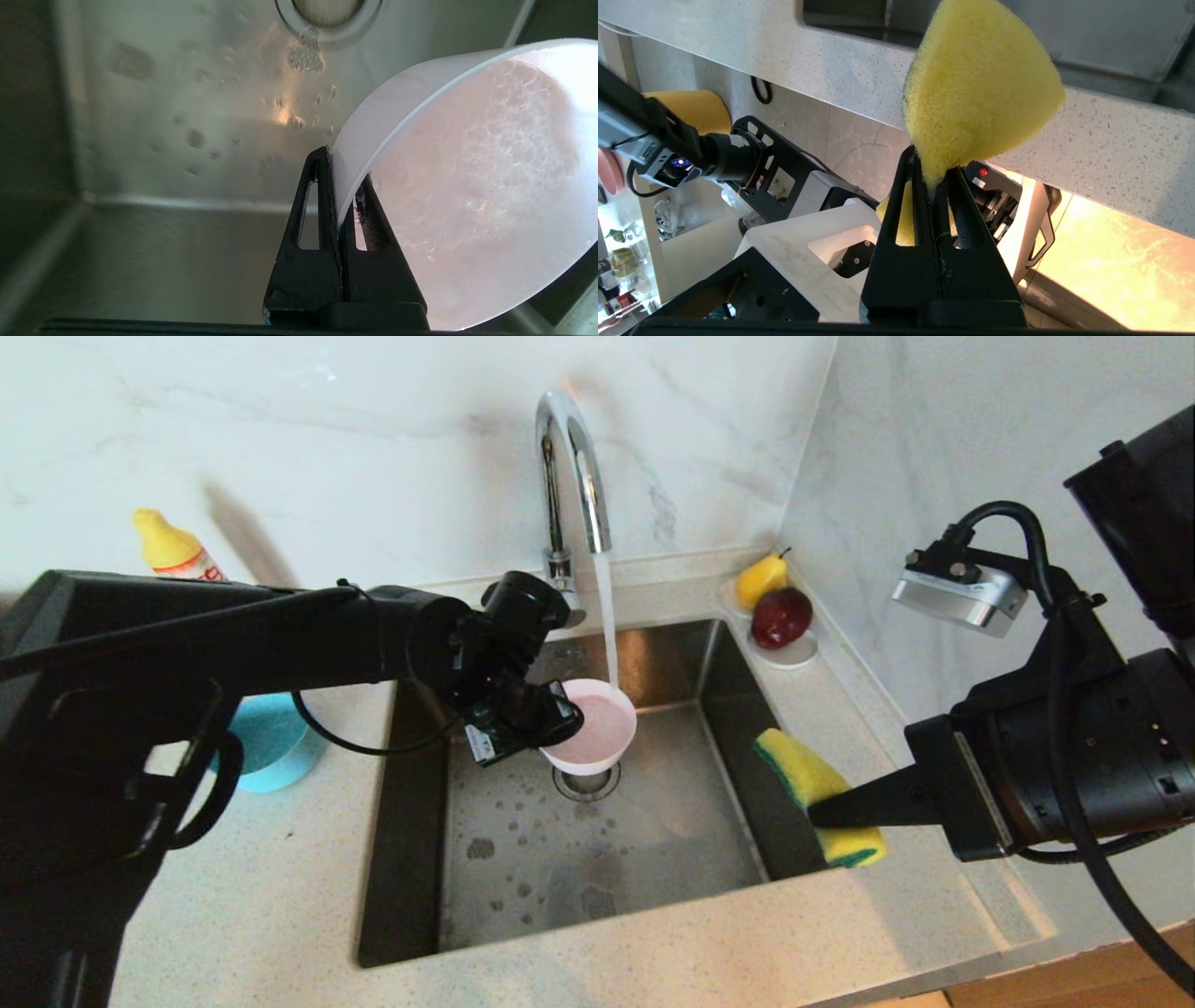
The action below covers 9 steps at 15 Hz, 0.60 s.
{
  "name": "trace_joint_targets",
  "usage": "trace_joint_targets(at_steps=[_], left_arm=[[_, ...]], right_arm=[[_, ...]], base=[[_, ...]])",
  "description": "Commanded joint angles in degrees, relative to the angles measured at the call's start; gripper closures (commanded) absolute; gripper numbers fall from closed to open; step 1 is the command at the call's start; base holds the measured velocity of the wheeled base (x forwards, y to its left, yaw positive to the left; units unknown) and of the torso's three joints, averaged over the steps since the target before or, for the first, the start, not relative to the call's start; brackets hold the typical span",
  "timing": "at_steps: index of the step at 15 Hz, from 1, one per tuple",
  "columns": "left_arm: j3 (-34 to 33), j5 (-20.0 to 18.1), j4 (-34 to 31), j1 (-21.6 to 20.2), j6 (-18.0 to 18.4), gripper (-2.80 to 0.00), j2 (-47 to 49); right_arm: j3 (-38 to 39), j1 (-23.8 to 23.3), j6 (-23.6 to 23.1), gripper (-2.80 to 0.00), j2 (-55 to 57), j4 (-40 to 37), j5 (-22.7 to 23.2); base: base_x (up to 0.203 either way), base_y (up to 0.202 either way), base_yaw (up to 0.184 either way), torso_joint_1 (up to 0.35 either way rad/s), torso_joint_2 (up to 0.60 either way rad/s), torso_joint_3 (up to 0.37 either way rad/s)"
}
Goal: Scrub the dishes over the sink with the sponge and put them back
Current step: Wash the bowl
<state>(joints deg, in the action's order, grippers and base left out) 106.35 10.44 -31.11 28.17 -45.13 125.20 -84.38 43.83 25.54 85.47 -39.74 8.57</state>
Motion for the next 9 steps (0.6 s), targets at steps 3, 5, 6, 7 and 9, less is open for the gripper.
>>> trace_joint_targets(at_steps=[3,5,6,7,9], left_arm=[[-3.7,11.0,1.6,-0.8,5.6,0.0,-10.8],[-7.8,15.5,6.8,-1.6,9.0,0.0,-13.9],[-10.6,16.2,10.4,-1.9,11.2,0.0,-16.0],[-13.5,16.4,14.4,-2.1,13.5,0.0,-18.2],[-20.4,16.7,25.6,-2.2,19.9,0.0,-23.3]], right_arm=[[2.6,-1.1,0.1,0.0,0.4,1.2,0.1],[3.7,-1.2,0.1,0.0,-0.1,2.6,0.1],[4.0,-1.2,0.1,0.0,-0.2,2.6,0.1],[4.0,-1.2,0.1,0.0,-0.3,2.6,0.0],[4.0,-1.2,0.1,0.0,-0.2,2.6,0.0]], base=[[0.0,0.0,0.0,0.0,0.0,0.0],[0.0,0.0,0.0,0.0,0.0,0.0],[0.0,0.0,0.0,0.0,0.0,0.0],[0.0,0.0,0.0,0.0,0.0,0.0],[0.0,0.0,0.0,0.0,0.0,0.0]])
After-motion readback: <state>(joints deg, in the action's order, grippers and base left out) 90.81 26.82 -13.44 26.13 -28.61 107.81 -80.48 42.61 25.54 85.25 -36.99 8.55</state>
